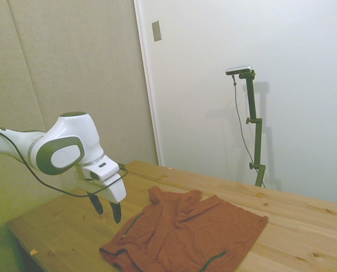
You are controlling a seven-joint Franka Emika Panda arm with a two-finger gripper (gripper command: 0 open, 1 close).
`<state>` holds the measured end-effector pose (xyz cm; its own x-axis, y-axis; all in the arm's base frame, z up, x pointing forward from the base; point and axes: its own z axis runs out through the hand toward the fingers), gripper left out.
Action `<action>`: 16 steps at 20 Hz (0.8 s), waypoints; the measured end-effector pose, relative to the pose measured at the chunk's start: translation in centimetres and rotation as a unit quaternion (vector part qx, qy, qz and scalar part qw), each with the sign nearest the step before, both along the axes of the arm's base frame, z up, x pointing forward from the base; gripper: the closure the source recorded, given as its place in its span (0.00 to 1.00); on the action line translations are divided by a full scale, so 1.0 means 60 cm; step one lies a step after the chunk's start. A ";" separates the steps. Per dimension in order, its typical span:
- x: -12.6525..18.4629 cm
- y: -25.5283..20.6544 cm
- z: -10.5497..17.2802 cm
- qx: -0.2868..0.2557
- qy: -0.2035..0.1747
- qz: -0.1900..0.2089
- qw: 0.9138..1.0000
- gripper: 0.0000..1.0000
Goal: Fold the shorts
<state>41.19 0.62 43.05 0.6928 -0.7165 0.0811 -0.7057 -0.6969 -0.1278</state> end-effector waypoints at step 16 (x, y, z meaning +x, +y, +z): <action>-0.037 0.198 -0.031 -0.297 -0.035 0.047 0.953 0.00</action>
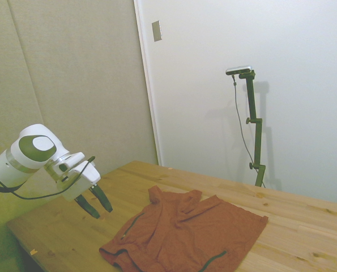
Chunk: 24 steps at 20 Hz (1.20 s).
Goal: Fold the shorts
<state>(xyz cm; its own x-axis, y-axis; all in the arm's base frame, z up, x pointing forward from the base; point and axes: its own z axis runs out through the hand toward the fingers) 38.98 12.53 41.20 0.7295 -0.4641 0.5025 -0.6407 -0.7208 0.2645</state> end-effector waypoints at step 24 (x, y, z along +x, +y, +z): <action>-0.001 -0.003 -0.129 -0.045 0.084 0.020 0.995 0.00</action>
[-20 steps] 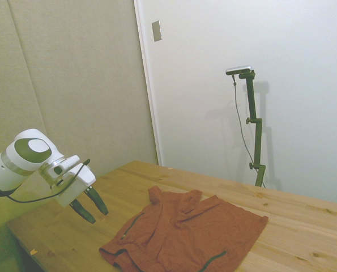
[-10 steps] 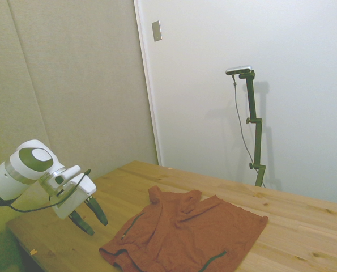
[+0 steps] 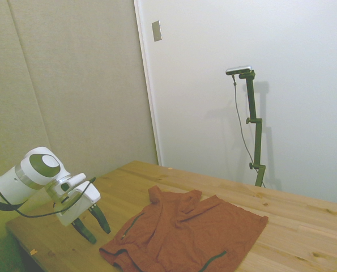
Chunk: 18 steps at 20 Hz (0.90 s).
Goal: Fold the shorts
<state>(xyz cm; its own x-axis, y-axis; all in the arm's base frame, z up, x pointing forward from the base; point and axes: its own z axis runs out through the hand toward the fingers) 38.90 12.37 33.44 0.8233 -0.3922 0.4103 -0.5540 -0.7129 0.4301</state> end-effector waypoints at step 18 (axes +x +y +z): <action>0.030 -0.018 -0.007 -0.027 0.015 -0.006 1.000 0.00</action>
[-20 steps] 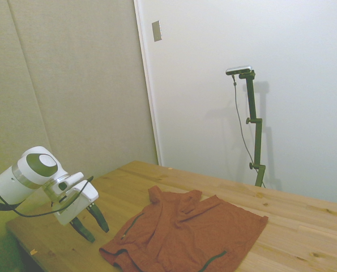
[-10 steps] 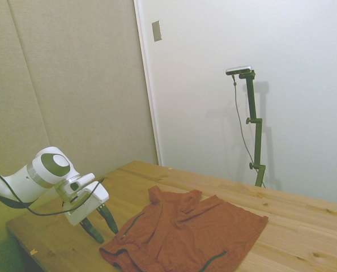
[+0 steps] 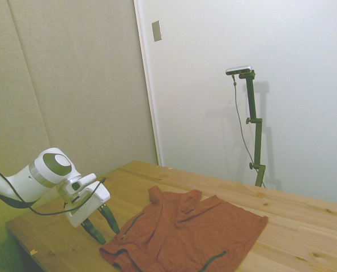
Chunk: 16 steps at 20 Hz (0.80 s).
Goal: Fold the shorts
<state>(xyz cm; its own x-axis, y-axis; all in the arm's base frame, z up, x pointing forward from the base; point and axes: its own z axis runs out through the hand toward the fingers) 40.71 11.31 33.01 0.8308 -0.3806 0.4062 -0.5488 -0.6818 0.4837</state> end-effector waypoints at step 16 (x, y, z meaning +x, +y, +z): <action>-0.004 -0.020 -0.011 -0.040 0.013 -0.009 0.999 1.00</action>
<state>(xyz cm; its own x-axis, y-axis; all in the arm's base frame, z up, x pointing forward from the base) 40.46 10.10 32.33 0.8348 -0.3625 0.4144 -0.5471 -0.6305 0.5506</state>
